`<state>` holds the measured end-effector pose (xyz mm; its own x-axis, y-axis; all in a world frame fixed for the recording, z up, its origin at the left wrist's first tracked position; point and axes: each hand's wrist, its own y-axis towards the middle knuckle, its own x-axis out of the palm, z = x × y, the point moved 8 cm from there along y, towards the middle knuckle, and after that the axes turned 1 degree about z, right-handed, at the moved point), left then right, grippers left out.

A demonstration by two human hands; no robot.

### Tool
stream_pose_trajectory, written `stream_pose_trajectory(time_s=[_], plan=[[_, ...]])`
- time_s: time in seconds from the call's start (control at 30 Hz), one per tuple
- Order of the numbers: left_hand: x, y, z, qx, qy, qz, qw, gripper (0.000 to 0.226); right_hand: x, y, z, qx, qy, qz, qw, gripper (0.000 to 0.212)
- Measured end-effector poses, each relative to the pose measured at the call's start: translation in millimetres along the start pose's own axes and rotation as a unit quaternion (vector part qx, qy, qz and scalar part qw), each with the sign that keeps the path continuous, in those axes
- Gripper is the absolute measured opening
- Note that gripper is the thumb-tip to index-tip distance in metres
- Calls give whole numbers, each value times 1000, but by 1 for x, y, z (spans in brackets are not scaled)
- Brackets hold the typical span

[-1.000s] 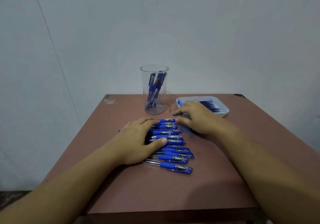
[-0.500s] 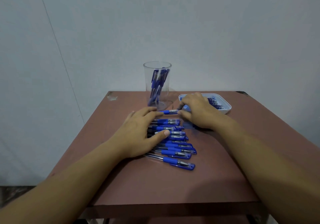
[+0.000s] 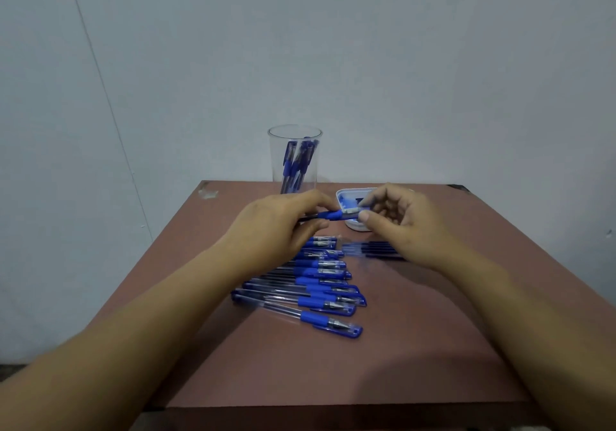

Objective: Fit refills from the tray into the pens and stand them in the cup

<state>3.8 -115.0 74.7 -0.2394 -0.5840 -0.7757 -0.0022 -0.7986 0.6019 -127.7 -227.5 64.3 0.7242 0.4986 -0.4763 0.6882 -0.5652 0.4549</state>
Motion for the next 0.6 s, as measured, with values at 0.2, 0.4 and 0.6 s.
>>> stream_pose_trajectory(time_s=[0.2, 0.4, 0.6], plan=[[14, -12, -11, -40, -75, 9, 996, 22, 12, -2, 7, -25, 7, 15, 1000, 14], [14, -13, -14, -32, -130, 7, 991, 23, 18, -5, -1, -90, -66, -1, 994, 18], [16, -13, -16, -40, -143, -13, 989, 28, 21, -3, -8, -129, -118, -11, 984, 23]])
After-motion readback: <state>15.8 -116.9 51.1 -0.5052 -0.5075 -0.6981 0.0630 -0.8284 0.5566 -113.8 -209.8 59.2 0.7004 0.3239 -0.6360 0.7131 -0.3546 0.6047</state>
